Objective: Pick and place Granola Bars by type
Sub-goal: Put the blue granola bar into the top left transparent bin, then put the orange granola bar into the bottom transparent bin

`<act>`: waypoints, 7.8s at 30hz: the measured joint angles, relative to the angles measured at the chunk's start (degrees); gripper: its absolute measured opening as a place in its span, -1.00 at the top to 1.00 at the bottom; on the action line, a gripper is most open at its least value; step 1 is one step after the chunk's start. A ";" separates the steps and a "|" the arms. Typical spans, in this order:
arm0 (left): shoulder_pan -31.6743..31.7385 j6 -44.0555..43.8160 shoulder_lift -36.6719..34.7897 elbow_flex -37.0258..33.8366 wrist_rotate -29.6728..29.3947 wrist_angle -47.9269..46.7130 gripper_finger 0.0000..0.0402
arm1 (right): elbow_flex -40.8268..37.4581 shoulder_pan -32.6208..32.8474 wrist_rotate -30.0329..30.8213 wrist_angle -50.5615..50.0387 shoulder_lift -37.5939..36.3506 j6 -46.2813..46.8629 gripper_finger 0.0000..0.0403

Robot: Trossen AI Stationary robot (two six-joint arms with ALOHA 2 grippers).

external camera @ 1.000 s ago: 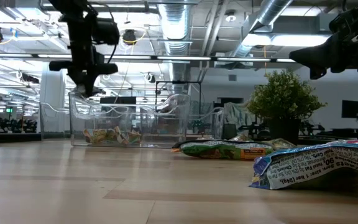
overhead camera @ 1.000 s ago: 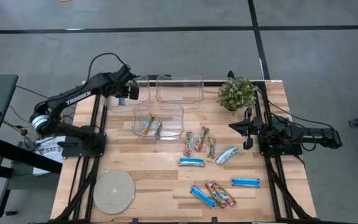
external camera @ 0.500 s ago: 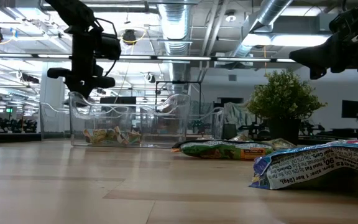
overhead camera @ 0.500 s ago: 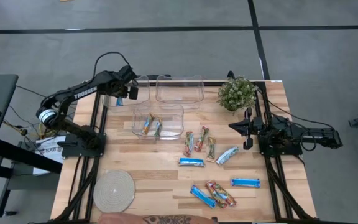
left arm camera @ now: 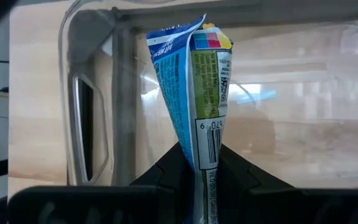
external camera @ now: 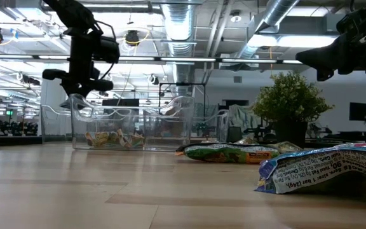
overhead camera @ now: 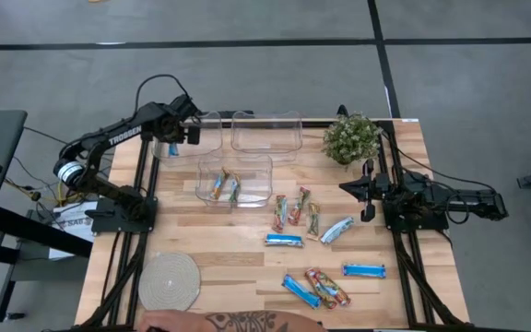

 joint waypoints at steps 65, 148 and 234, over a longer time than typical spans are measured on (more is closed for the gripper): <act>0.12 5.68 7.52 4.08 7.45 9.38 0.33 | 0.00 -0.02 0.00 0.00 0.00 0.00 1.00; -62.21 40.17 37.36 28.58 18.78 28.58 0.33 | 0.00 0.00 0.00 0.00 0.02 0.00 1.00; -61.24 33.92 26.00 29.35 13.27 30.15 0.78 | 0.00 -0.01 0.00 0.00 0.00 0.00 1.00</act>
